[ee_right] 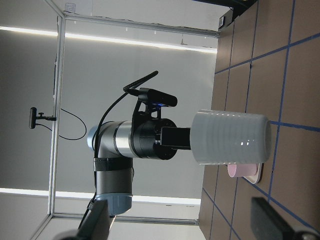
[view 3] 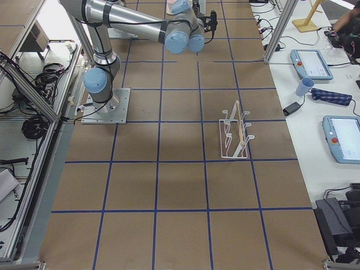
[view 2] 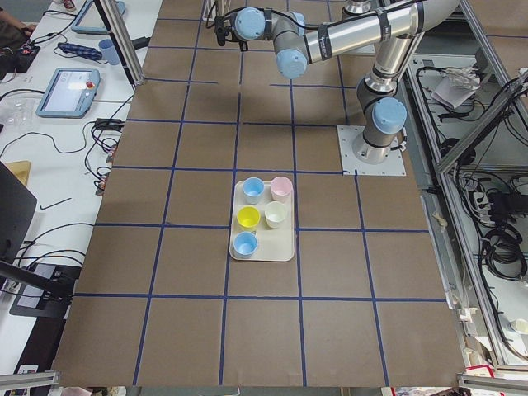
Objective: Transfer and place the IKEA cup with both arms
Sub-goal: 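Carry the grey cup with the left gripper down toward the cup tray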
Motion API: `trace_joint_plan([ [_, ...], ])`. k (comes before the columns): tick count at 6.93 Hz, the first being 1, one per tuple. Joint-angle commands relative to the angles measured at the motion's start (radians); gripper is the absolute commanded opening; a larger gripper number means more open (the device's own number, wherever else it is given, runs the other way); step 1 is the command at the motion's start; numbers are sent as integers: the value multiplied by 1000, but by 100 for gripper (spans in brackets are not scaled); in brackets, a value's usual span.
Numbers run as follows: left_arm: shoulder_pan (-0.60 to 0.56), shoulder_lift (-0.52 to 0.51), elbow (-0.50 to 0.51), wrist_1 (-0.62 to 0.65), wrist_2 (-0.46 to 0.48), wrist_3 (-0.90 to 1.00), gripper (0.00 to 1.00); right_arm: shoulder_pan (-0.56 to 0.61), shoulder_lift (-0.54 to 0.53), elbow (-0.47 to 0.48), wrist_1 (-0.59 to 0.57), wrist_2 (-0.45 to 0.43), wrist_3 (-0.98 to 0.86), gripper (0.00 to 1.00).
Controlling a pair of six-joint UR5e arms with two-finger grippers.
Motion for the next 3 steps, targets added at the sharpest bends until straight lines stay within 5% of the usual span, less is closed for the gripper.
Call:
trace_joint_plan([
  [1, 26, 17, 5, -17, 321, 79, 0, 1, 3, 0, -2, -8, 43, 100],
  [3, 187, 20, 11, -104, 484, 302, 0, 1, 12, 1, -2, -11, 54, 100],
])
